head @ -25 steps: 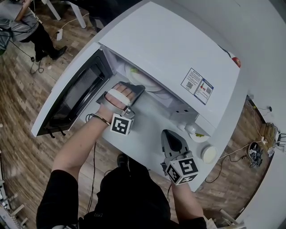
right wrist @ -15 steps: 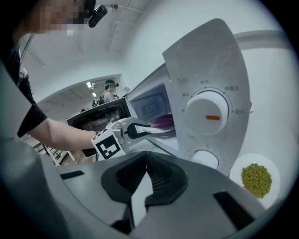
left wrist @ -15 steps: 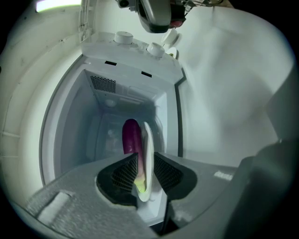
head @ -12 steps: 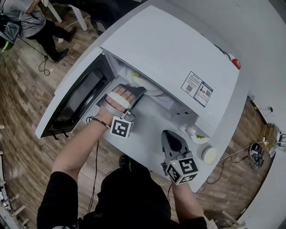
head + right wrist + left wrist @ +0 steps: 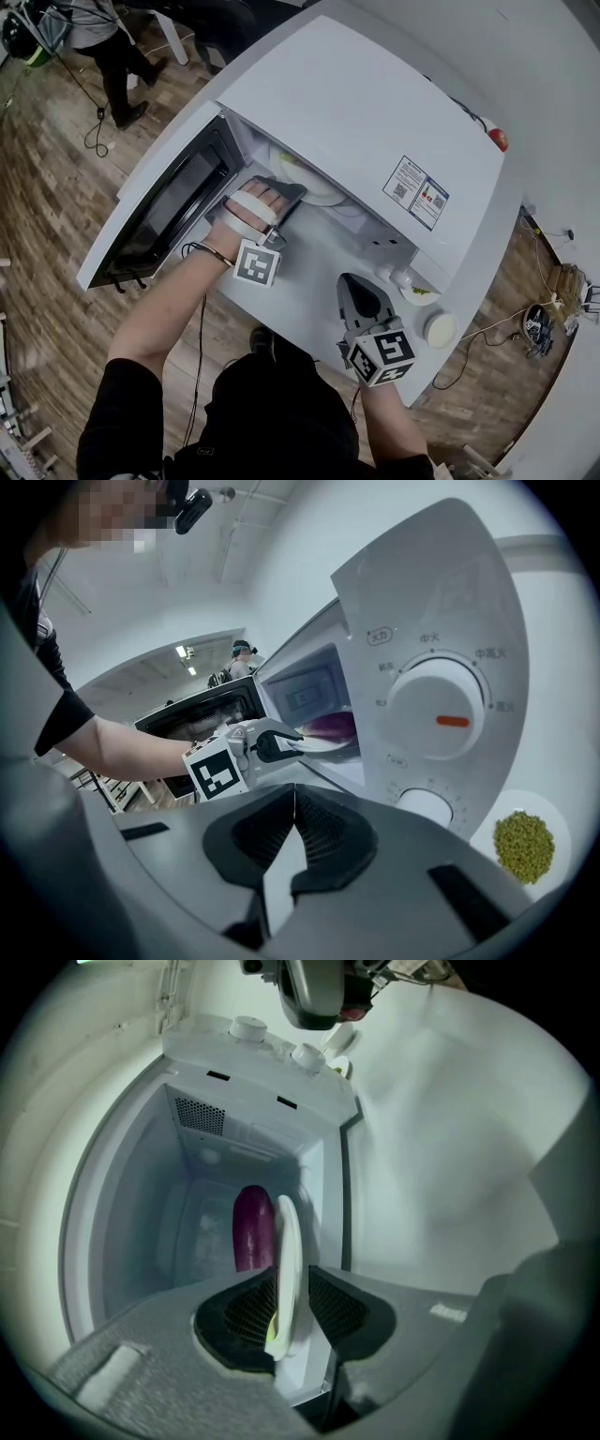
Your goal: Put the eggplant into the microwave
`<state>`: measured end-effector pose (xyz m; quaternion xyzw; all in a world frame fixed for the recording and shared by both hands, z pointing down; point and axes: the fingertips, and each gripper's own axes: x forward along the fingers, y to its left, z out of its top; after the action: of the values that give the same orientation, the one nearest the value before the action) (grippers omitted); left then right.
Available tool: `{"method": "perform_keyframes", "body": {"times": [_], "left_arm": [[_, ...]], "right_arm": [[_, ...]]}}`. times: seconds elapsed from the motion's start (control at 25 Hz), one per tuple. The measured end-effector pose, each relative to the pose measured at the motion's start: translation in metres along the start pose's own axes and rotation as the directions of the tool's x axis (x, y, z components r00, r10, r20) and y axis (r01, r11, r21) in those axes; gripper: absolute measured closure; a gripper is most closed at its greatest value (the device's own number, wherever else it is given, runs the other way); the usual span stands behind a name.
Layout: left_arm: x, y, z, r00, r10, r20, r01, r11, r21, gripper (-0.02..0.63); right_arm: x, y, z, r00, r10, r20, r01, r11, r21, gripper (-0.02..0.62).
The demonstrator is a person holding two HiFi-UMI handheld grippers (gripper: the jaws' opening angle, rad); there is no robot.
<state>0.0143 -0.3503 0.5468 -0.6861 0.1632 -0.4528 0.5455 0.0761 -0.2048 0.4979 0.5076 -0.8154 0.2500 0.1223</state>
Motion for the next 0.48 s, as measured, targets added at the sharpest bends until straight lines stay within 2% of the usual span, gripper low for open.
{"method": "perform_keyframes", "body": {"times": [0.08,0.24,0.48], "left_arm": [[0.0006,-0.0033,-0.0002,0.999,-0.041,-0.003,0.04,0.999,-0.009,0.48],[-0.001,-0.0051,-0.0022,0.998,-0.063,-0.012,0.063,0.998,-0.011,0.443],[-0.0087,0.0009,-0.0035,0.999,-0.033,0.0,0.033,0.999,-0.013,0.436]], "right_arm": [[-0.0011,-0.0017,0.0018,1.0,-0.002,0.003,0.002,1.0,0.003,0.58],[-0.0032,-0.0053,0.0035,1.0,-0.006,0.005,0.006,1.0,0.007,0.58],[-0.0034,-0.0049,0.0039,1.0,-0.003,0.007,0.003,1.0,0.012,0.58]]}}
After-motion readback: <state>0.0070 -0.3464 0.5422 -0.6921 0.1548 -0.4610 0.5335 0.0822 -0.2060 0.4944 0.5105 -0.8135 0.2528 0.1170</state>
